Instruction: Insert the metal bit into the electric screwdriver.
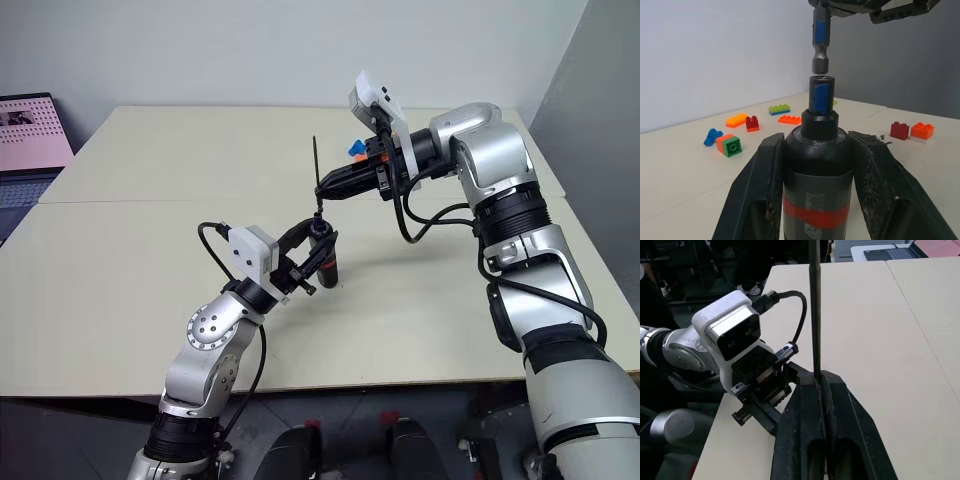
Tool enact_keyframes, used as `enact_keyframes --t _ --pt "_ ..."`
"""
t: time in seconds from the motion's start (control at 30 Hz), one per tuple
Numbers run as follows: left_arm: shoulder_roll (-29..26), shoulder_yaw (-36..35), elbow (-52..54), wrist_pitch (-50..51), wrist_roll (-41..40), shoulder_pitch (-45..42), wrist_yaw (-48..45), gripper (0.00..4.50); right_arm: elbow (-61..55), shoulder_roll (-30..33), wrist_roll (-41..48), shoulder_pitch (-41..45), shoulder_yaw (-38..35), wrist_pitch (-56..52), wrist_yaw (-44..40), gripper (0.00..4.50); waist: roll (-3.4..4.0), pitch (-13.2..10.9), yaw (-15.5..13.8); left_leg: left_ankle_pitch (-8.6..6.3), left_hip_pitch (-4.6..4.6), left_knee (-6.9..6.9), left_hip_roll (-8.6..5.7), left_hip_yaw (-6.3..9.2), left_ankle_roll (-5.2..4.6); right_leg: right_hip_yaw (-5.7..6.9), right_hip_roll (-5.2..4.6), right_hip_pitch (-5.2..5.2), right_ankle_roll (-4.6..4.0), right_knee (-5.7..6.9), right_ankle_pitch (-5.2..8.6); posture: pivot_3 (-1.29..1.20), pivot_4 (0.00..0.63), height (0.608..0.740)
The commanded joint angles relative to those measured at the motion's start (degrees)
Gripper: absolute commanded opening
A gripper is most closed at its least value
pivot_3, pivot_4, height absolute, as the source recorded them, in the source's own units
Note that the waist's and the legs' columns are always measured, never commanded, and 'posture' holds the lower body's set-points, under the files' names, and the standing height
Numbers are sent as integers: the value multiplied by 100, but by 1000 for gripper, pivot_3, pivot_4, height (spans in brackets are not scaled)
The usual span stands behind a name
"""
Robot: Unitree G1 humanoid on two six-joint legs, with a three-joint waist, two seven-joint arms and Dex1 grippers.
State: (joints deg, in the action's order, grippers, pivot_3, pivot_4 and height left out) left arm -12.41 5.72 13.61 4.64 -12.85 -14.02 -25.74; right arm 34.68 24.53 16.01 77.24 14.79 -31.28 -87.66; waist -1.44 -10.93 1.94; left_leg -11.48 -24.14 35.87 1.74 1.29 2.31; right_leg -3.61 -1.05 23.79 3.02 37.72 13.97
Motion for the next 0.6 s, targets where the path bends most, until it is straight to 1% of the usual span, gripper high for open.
enact_keyframes --t 0.03,0.43,0.6 --pt "-24 -57 38 -66 21 -27 -15 1619 -190 58 119 195 -69 -76 -419 0 0 0 1 0 1 0 0 0 0 0 0 0 0 0 0 0 150 740" --pt "-43 -57 49 -55 12 -29 -28 1619 -299 3 324 206 -147 -336 -351 0 0 0 1 0 1 3 0 0 0 0 0 0 0 4 0 0 150 740" --pt "-51 -54 64 -52 9 -24 -40 1619 -237 -15 272 124 -123 -158 -257 0 0 0 1 0 1 3 0 0 0 0 0 0 0 4 0 0 150 740"
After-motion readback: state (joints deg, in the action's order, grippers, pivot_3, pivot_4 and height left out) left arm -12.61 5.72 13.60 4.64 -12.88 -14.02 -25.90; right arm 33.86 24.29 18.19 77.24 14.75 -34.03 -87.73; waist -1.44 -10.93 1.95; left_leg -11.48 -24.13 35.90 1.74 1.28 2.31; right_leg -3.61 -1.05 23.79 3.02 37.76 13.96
